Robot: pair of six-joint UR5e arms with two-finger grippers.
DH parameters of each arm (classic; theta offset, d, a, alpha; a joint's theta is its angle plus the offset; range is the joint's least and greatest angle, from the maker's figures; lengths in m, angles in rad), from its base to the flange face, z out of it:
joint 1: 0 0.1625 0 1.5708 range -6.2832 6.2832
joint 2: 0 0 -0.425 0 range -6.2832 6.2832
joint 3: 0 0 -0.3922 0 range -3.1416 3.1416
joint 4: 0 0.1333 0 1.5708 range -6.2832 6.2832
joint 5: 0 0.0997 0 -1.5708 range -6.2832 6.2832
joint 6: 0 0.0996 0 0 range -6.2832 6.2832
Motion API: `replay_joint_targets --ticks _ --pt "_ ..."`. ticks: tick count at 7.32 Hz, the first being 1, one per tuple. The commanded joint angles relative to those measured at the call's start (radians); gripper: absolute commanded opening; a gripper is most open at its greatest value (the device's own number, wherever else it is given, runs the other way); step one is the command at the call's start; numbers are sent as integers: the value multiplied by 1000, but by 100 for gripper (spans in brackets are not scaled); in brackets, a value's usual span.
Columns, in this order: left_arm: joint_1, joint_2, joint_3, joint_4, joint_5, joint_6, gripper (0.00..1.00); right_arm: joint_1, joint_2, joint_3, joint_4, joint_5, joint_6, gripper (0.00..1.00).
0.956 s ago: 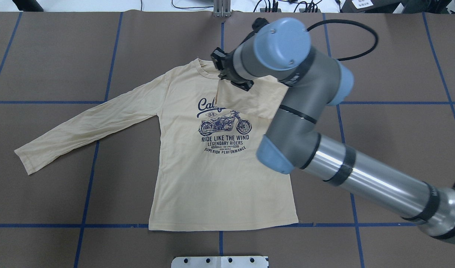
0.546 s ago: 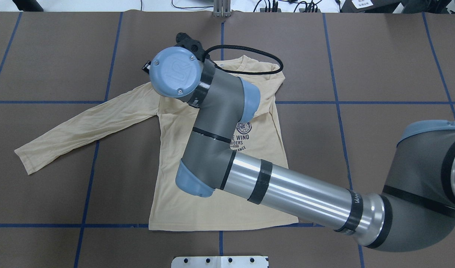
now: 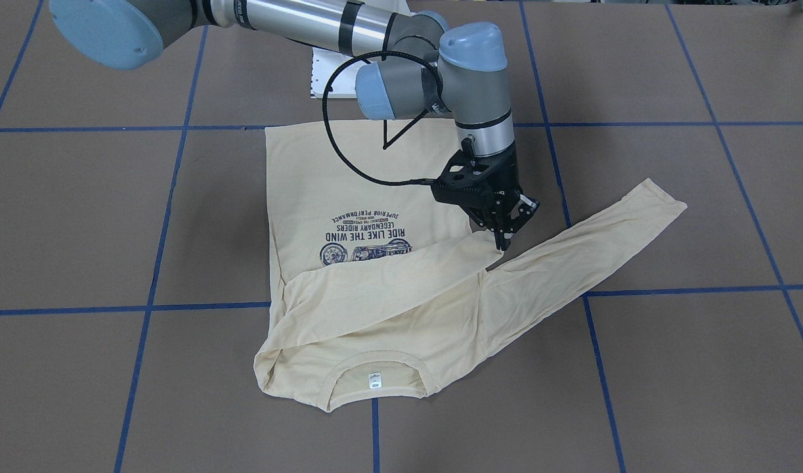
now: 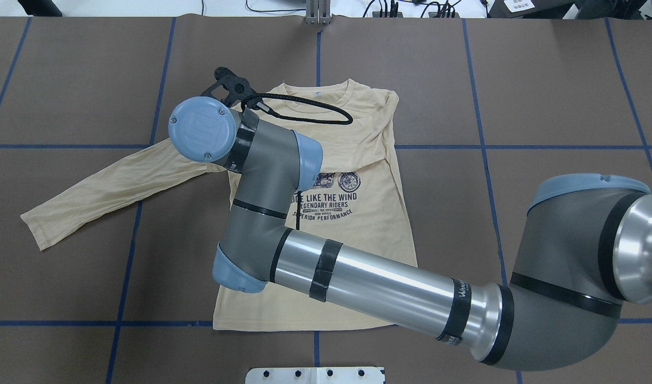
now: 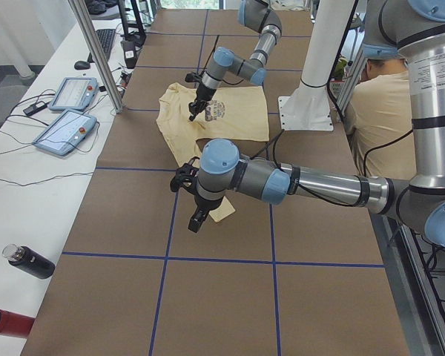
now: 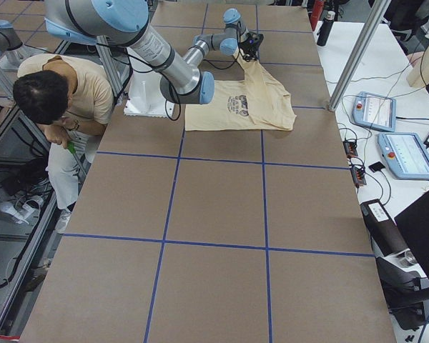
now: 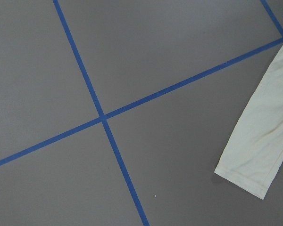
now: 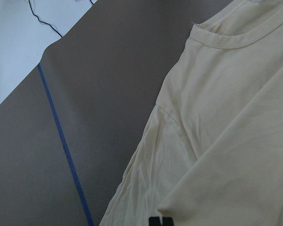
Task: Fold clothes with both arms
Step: 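Carry the sleeve across the chest toward the far shoulder with the right gripper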
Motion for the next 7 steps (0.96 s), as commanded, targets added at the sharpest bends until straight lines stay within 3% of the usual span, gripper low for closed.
replay_joint_targets --ticks 1,2,6,7 --pt "3 0 0 -2 0 6 100 5 57 -74 14 -52 107 39" --pt "21 -3 -1 -50 -23 6 100 20 74 -93 16 -114 299 94" --pt "142 -2 5 -95 -57 -162 100 37 82 -84 13 -110 385 99" --pt "173 -8 10 -98 -48 -252 100 39 24 -2 5 -89 358 99"
